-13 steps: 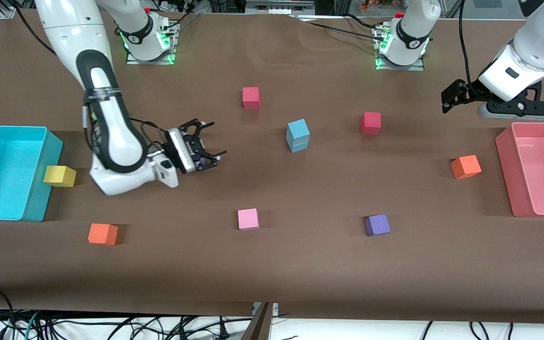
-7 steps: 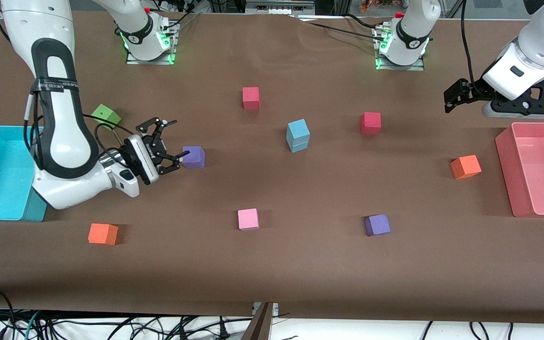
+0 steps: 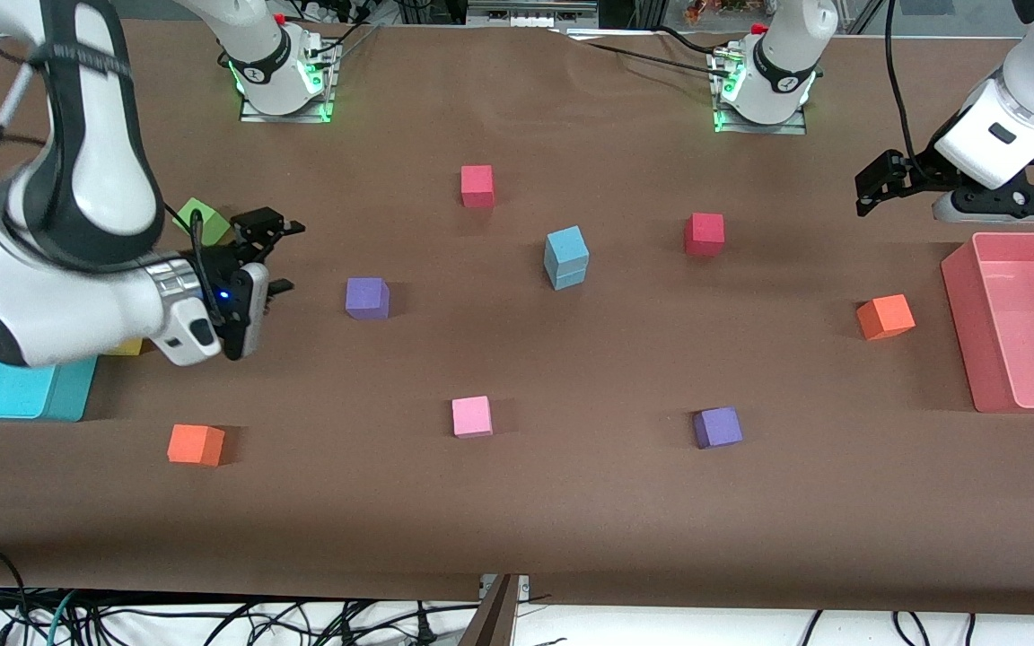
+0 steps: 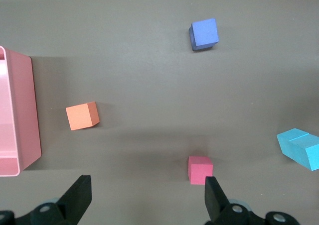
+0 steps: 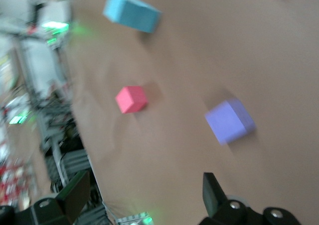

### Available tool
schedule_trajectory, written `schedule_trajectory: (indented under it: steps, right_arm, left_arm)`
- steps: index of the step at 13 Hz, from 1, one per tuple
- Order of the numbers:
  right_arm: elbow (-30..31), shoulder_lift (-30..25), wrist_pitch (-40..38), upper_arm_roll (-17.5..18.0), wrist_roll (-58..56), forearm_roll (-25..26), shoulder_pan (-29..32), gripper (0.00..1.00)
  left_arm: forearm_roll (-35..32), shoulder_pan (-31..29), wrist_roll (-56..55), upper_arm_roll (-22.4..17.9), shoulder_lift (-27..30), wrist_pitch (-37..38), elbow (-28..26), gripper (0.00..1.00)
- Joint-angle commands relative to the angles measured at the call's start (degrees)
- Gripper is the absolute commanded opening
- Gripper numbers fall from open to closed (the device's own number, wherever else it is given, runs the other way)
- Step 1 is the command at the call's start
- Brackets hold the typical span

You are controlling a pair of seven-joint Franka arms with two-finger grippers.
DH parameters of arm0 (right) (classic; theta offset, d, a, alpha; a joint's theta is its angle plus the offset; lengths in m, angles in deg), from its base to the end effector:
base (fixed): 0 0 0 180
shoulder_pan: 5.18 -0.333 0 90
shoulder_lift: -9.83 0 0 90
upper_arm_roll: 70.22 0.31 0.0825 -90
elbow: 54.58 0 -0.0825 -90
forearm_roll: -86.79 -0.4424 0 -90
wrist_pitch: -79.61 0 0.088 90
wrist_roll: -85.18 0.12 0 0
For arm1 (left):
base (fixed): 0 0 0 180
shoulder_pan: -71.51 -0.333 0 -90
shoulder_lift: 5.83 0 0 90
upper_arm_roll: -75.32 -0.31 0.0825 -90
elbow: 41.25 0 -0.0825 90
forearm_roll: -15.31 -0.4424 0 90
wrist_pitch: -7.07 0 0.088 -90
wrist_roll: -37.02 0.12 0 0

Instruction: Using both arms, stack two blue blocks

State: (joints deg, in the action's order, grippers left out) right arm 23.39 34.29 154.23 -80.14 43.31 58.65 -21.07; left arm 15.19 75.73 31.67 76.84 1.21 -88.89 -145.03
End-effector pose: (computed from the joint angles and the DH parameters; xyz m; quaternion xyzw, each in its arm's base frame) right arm 0.6645 0.1533 0.4341 -0.8662 -0.3908 0.1569 0.2689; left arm 0.5763 -0.0583 0.5596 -1.0000 0.0034 0.0065 0.0033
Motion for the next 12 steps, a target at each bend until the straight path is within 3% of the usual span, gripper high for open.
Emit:
schedule_trajectory:
  steps: [1, 3, 4, 6, 9, 12]
  right_arm:
    - [14.1, -12.7, 10.2, 3.7, 23.0, 10.1, 2.4, 1.0]
    - [22.4, -18.8, 19.0, 8.5, 35.0, 20.0, 6.8, 1.0]
    - [23.9, -20.3, 20.3, 11.0, 35.2, 24.4, 10.3, 1.0]
    - [24.3, -23.1, 20.4, 11.9, 35.2, 31.7, 12.9, 1.0]
    - [23.7, -25.5, 21.3, 12.1, 36.4, 34.3, 17.8, 1.0]
    - [22.9, -28.1, 18.4, 12.0, 40.5, 33.6, 21.1, 1.0]
  left_arm:
    - [-0.8, -0.6, 0.1, 0.4, -3.7, 1.4, 4.2, 1.0]
    - [-0.8, -0.6, 0.1, 0.5, -5.3, 1.4, 5.7, 1.0]
    - [-0.8, -0.6, 0.2, 0.5, -5.5, 1.4, 5.7, 1.0]
    - [-0.8, -0.6, 0.2, 0.6, -5.5, 1.4, 5.7, 1.0]
    - [-0.8, -0.6, 0.3, 0.6, -5.8, 1.3, 5.8, 1.0]
    - [-0.8, -0.5, 0.3, 0.7, -5.8, 1.2, 5.9, 1.0]
